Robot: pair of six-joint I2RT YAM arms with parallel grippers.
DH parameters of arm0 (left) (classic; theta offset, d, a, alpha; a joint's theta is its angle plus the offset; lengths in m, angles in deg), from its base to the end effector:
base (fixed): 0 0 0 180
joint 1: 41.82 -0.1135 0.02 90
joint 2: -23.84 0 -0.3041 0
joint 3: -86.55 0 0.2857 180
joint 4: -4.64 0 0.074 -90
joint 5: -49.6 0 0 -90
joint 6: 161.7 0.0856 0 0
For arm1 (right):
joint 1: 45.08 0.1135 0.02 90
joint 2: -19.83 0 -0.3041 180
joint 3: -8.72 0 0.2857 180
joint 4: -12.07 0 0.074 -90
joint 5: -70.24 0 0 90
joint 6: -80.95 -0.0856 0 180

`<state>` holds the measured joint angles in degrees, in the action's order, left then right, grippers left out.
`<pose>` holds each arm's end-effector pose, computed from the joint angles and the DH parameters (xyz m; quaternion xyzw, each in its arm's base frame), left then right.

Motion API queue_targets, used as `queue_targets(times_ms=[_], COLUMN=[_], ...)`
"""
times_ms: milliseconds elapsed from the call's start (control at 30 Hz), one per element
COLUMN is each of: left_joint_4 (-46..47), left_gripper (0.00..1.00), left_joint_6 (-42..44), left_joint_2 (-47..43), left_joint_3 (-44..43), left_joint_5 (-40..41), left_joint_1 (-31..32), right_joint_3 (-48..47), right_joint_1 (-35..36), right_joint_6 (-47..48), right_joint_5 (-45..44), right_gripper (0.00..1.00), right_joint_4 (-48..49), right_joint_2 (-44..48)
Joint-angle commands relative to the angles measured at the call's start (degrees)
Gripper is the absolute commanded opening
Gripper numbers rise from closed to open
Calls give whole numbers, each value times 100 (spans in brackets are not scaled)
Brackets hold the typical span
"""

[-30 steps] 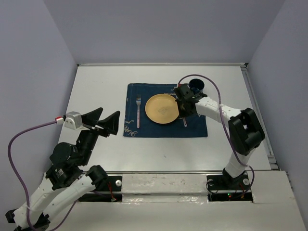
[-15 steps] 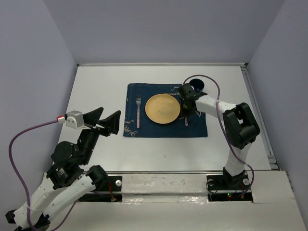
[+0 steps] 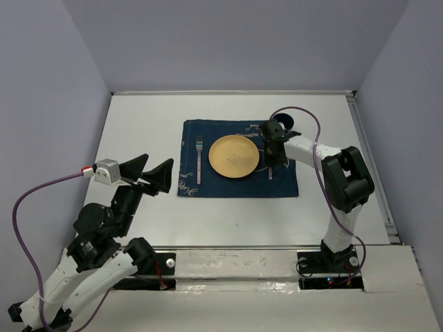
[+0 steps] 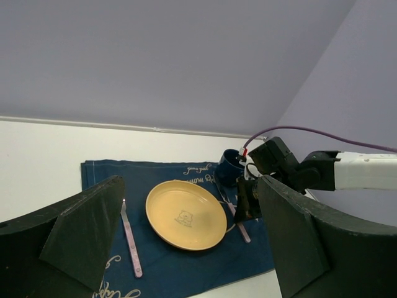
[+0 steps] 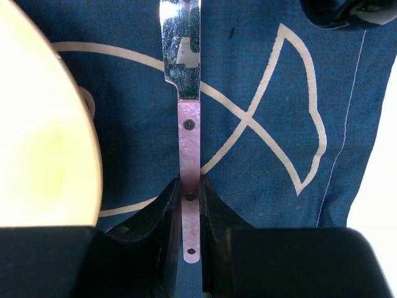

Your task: Set the dinner table for one person

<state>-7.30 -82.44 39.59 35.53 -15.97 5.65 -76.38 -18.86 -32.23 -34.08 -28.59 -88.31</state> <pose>0.0937 -0.0498 0.4212 0.0015 0.5654 -0.2956 0.7700 0.4105 0.1786 0.1500 0.0027 0.9666 -0.0159 0.2558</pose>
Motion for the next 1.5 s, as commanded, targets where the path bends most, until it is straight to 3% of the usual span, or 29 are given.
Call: queue_targets(times_ms=[0, 167, 333, 367, 400, 700, 767, 1033, 1100, 1167, 1200, 1467], left_joint_4=[289, 289, 298, 298, 298, 315, 315, 386, 403, 412, 429, 403], left_gripper=[99, 99, 99, 99, 99, 99, 99, 99, 99, 99, 99, 99], left_joint_6=[116, 108, 116, 116, 108, 90, 99, 151, 186, 230, 265, 301], left_joint_2=[95, 95, 104, 95, 104, 174, 174, 174, 183, 209, 227, 508], left_joint_3=[40, 40, 40, 40, 40, 40, 40, 75, 93, 110, 110, 75], left_joint_5=[-17, -34, -43, -52, -52, -131, -105, -113, -122, -122, -122, -70], left_joint_1=[-62, -79, -97, -114, -114, -149, -158, -211, -237, -255, -290, -562], right_joint_3=[-42, -77, -77, -51, -42, 37, 72, 467, 731, 1054, 1178, 2260], right_joint_1=[-20, -20, -20, -20, -20, -20, -20, 401, 472, 525, 525, 525], right_joint_6=[-99, -73, -29, -29, -20, -29, 6, 24, 33, -37, -81, 138], right_joint_5=[-140, -149, -123, -123, -114, -53, -35, 150, 2, -219, -368, -492], right_gripper=[0, 2, 18, 27, 30, 34, 40, 43, 64, 68, 98, 100], right_joint_4=[155, 164, 155, 155, 155, 164, 164, 278, 497, 707, 813, 1518], right_joint_2=[21, 65, 82, 74, 73, 407, 574, 2275, 2760, 3577, 3876, 6426])
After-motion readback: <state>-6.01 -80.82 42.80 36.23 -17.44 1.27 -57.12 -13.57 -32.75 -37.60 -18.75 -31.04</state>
